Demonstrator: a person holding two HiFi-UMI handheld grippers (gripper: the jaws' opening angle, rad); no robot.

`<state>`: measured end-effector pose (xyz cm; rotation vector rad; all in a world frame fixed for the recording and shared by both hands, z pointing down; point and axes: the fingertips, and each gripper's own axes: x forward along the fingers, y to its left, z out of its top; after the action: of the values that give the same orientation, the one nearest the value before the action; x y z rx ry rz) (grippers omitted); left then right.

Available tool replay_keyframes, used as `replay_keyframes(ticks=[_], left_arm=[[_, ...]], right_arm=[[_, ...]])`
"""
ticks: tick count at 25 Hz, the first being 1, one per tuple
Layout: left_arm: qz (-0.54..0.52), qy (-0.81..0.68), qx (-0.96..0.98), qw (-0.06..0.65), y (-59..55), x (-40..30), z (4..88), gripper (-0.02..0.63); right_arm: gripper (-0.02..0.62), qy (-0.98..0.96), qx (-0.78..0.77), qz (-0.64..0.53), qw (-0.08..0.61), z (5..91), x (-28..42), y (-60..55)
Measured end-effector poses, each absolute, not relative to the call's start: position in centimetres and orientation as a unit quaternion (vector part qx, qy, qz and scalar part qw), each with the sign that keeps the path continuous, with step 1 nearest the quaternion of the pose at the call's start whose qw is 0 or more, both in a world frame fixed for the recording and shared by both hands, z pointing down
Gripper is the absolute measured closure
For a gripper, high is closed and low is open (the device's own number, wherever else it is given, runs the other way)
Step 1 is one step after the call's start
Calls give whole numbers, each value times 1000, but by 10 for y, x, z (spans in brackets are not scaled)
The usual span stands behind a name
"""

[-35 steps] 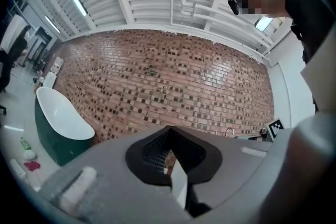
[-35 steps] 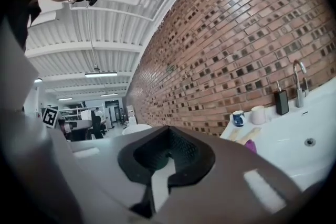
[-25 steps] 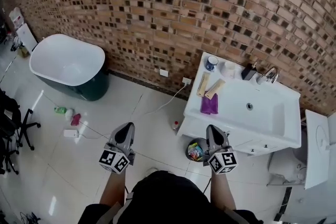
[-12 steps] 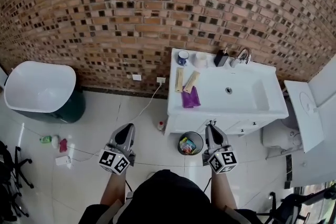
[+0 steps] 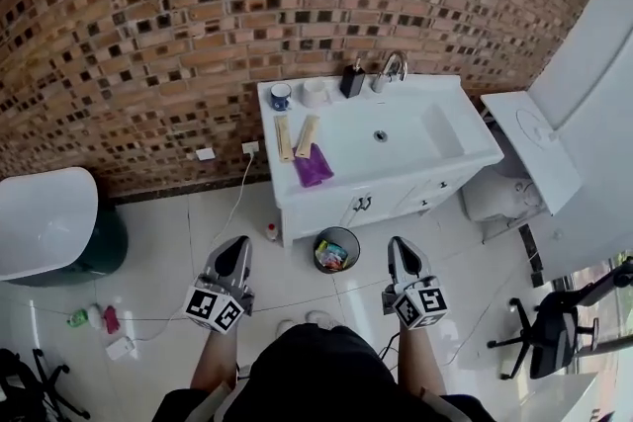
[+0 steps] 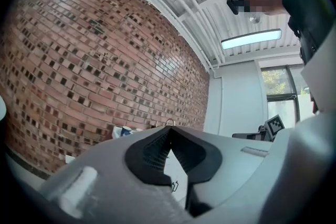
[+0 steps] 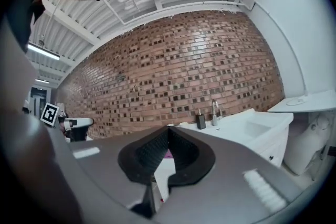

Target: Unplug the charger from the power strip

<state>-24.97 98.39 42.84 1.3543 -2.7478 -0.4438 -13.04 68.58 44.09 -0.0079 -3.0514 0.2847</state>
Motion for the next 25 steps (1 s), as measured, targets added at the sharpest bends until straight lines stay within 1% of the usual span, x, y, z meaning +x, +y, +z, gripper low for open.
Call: replay_keyframes(ticks=[5,9,15,21,25], left_arm=[[-154,-856,491,39,945,-237,438,604],[-152,-832,532,50,907,-230,439,604],[-139,-806,574,39,836,-217,428,604],[-112,-809,577,-1,759,-212,405,604],[-118,-789,603,-9,717,-195,392,604]], right_arm=[[591,-992,77,81,52,449,-73,660],[591,-987,126,83,49,452,-33,641],[591,-977,190,100,12,448,9,586],[591,-964,242,108,-25,440,47,520],[591,-957,264,110,-43,436,57,485]])
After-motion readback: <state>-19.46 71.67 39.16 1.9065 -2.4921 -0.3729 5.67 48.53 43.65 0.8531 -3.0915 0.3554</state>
